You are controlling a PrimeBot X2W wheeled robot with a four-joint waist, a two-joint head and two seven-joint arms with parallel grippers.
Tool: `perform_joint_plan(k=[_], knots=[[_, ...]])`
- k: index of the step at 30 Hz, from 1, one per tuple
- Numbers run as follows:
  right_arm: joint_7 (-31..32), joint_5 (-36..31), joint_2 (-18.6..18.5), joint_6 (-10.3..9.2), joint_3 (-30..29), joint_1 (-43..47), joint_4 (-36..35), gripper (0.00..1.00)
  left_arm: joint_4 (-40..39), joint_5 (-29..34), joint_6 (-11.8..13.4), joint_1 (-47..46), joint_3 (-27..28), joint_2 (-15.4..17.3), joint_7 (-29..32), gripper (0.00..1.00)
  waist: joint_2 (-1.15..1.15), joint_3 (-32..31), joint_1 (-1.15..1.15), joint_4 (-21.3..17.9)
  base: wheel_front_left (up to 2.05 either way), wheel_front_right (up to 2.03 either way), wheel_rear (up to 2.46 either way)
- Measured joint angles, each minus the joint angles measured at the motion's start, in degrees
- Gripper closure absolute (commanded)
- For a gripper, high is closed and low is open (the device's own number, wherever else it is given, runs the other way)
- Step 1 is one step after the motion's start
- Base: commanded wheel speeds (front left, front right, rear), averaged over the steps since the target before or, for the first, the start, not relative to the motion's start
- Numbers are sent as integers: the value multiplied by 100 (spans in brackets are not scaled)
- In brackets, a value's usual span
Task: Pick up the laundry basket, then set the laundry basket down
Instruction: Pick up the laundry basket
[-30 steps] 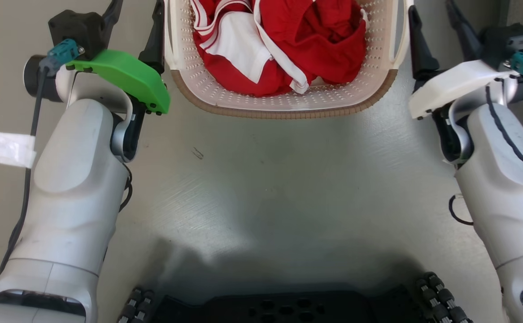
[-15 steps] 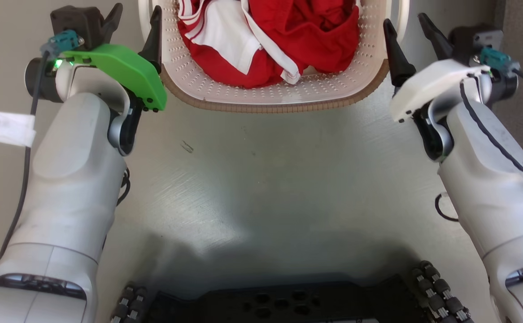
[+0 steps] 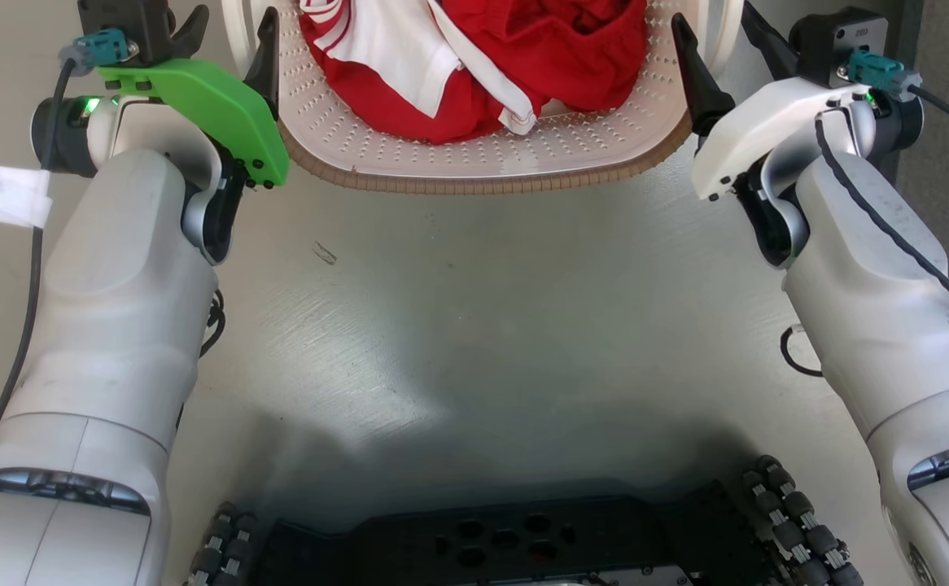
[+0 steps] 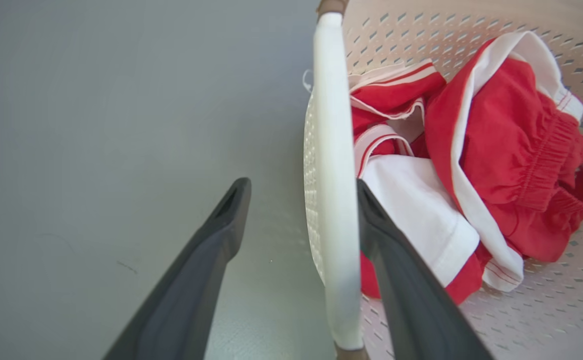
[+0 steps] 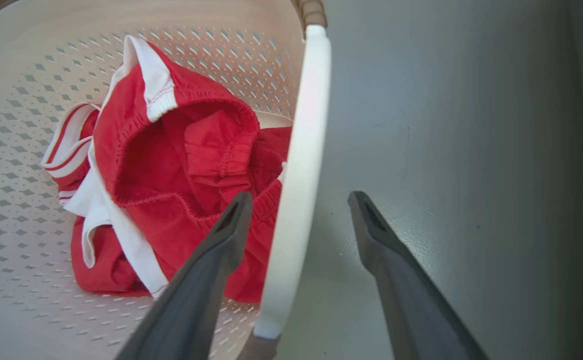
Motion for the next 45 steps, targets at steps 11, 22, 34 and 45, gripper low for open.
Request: perform_joint_plan(k=[11,22,34,45], knots=[[-49,47,162,57,60,-257,407,100,427,-164,-78,-232,-97,-116,140,100,0,13,0,-51,0,0,0],[-51,52,232,100,98,-254,926,100,922,-313,-94,-102,-155,-227,-10,100,0,-413,0,-44,0,0,0],[-58,107,359,152,125,0,1304,100,1203,-567,-119,340,-197,-279,-78,100,0,-1215,0,-77,0,0,0],[-67,230,430,219,122,459,1644,100,1318,-709,-120,825,-371,-347,-51,100,0,-2091,0,-121,0,0,0]])
